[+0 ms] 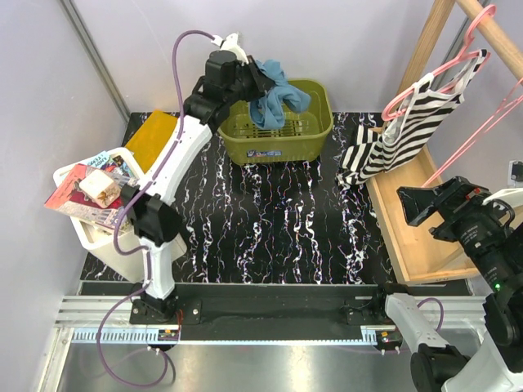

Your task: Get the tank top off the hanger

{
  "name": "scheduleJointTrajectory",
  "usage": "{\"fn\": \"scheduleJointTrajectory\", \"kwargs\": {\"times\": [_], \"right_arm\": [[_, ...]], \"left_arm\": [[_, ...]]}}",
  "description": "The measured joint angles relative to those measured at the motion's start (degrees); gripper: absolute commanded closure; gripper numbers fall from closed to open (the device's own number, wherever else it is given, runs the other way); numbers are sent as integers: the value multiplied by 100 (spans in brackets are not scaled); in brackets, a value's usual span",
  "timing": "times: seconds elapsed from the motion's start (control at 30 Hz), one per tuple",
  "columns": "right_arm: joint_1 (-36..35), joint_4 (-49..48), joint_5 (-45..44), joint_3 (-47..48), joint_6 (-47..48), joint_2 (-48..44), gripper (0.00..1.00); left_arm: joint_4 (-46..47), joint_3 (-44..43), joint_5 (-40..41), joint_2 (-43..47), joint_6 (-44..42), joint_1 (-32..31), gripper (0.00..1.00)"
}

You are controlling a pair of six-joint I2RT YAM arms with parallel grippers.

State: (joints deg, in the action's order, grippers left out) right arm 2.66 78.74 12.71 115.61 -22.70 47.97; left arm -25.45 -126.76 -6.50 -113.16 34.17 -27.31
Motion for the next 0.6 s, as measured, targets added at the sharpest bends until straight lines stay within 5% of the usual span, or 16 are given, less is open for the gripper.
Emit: {"fn": "scheduleJointTrajectory", "kwargs": {"times": [0.17,0.4,0.6], "right_arm": [[0,11,-153,208,2,149,0],[-4,9,-173,339,48,358,0],[-4,4,-162,326,179,627,0]], "left_arm": [[516,-455,-151,-977,306,240,86],[793,-437,-48,-1504,417,240,20],[1025,-299,-15,-1370,212,264,9]]}}
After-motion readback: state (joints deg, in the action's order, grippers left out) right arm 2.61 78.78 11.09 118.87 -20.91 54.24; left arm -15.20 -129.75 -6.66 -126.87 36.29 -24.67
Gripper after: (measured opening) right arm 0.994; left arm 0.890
